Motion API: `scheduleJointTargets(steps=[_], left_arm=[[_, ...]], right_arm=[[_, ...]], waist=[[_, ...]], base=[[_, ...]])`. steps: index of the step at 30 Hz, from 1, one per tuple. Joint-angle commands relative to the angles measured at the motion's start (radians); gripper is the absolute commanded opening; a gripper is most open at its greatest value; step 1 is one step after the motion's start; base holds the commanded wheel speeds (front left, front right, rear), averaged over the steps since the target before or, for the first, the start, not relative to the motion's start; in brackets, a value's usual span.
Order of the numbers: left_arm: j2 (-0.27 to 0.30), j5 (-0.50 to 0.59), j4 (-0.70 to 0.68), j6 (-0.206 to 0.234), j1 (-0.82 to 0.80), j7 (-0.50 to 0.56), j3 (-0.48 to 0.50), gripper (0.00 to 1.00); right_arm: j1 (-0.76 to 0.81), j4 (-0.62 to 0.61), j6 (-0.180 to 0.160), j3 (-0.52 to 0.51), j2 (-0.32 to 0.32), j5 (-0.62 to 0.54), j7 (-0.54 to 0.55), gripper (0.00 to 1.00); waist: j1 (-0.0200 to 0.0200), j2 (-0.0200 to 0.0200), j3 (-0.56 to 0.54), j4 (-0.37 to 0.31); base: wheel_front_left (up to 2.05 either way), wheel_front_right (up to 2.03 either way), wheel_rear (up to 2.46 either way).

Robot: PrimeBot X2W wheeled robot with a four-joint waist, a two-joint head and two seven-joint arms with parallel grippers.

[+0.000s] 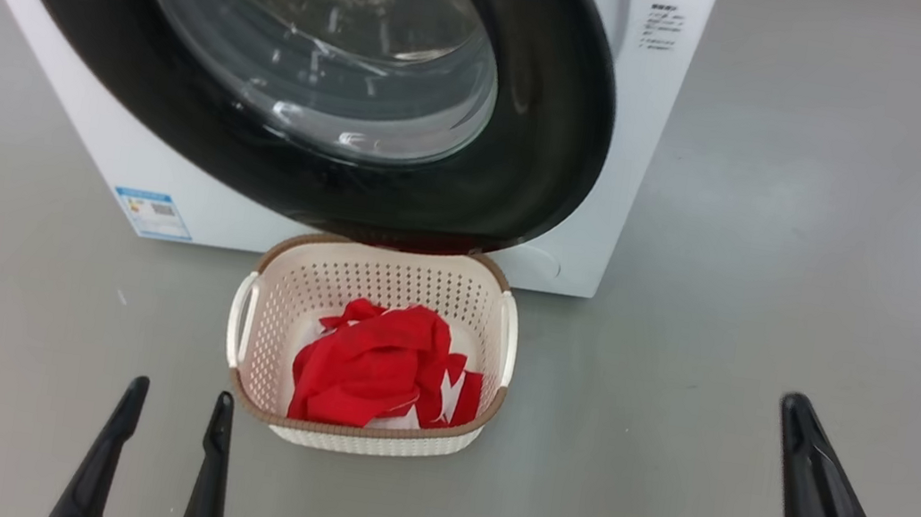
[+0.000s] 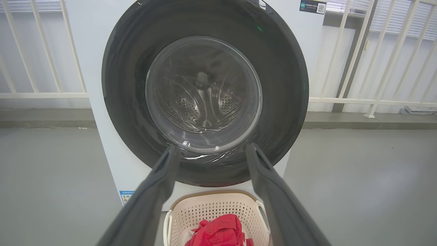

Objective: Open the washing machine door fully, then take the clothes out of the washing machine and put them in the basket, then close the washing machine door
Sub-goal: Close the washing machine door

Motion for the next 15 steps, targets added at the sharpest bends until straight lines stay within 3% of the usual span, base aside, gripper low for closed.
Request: scheduleJointTargets(steps=[1, 15], left_arm=[[-0.001, 0.009, -0.032, -0.009, -0.045, -0.012, 0.037, 1.0], [-0.039, 0.039, -0.071, -0.058, -0.128, -0.012, 0.028, 1.0]], right_arm=[[-0.064, -0.009, 0.004, 0.039, -0.017, -0.013, -0.006, 0.0], [-0.372, 0.142, 0.004, 0.093, -0.017, -0.063, -0.006, 0.0]], waist=[[0.0, 0.0, 0.036, 0.03], [0.0, 0.0, 0.181, 0.083]], base=[[0.0, 0.0, 0.0], [0.0, 0.0, 0.0]])
